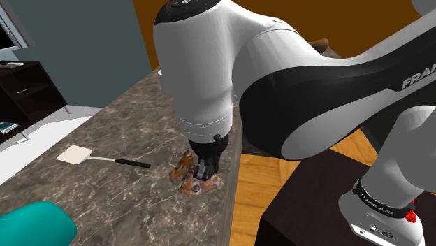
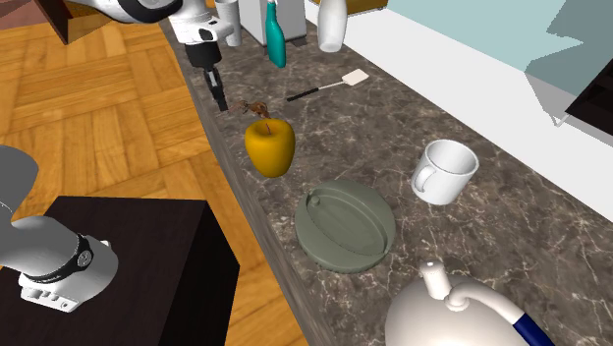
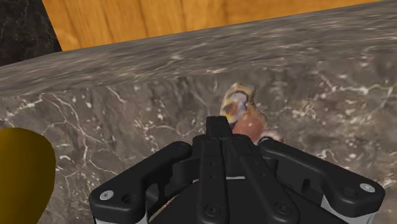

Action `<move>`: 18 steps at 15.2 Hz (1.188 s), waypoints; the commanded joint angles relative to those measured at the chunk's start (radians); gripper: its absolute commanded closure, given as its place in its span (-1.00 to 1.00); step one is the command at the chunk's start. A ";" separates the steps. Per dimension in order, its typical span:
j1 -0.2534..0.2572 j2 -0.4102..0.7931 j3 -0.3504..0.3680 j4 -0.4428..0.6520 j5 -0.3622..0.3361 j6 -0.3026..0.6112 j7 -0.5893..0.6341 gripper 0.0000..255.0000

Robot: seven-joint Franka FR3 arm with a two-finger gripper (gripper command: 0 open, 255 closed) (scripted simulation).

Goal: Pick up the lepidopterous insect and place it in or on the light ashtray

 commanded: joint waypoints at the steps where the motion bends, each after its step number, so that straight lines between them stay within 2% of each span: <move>1: 0.000 0.000 0.000 0.000 0.000 0.000 0.000 -1.00; 6: -0.071 0.191 -0.008 0.162 -0.037 0.001 0.319 -1.00; 11: -0.109 0.302 -0.066 0.259 -0.017 0.034 0.565 -1.00; 18: -0.102 0.343 -0.074 0.207 -0.052 0.118 0.589 -1.00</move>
